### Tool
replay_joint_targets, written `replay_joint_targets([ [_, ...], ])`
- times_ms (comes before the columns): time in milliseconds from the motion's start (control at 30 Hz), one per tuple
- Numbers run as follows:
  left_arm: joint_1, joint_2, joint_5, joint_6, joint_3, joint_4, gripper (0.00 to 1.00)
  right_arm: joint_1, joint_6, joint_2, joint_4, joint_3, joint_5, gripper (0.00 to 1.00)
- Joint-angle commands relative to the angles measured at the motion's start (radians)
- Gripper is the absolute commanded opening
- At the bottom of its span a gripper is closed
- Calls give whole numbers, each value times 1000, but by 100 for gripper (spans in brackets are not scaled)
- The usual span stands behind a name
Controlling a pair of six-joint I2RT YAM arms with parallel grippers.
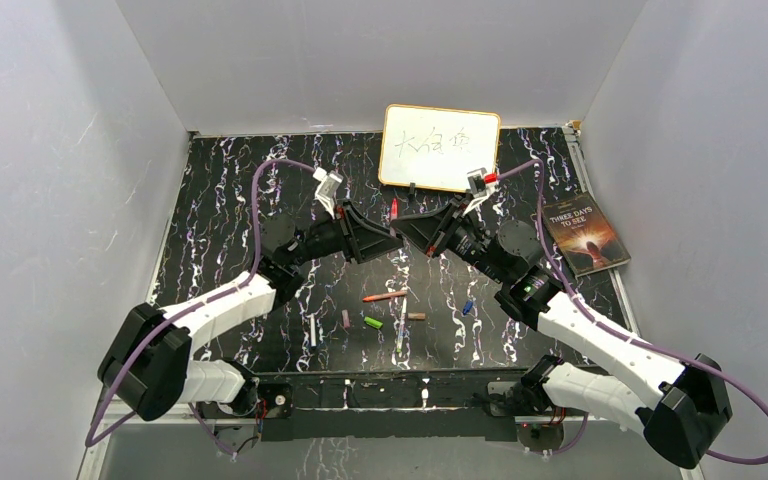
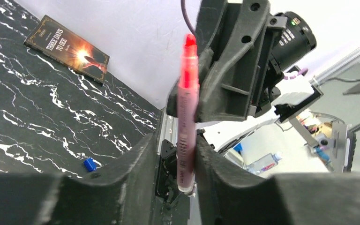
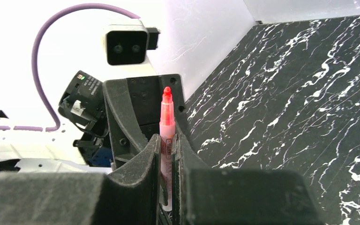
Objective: Insert the pens into the pen caps
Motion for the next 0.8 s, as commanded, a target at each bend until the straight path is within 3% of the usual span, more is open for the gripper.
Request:
replay_joint_targets([
  [0,-8,-11,-1,4,45,57,22,-4,4,-14,76,0,-11,0],
  [67,-7,-19,-8,13,42,43,4,-4,-1,-20,62,-1,-5,0],
  [133,-7,-42,-34,50,46,-19,0,-4,-10,-23,44,-2,1,0],
  [200,-7,-74,-84,146,80,-196,0,-3,-17,-34,22,-6,21,1],
  [300,-3,-128,-245,392,184,-629,0,-4,-33,-67,-43,-14,94,40],
  [367,20,-141,-380,503,275,-864,0,-3,-51,-97,-96,-27,162,52],
  [500,141,-119,-519,589,371,-1126,0,-2,-163,-71,-198,-36,145,59],
  [633,233,-85,-704,605,416,-1287,0,37,-236,148,-432,83,143,55],
  [767,299,-42,-771,582,421,-1371,0,180,-277,367,-623,231,261,55],
])
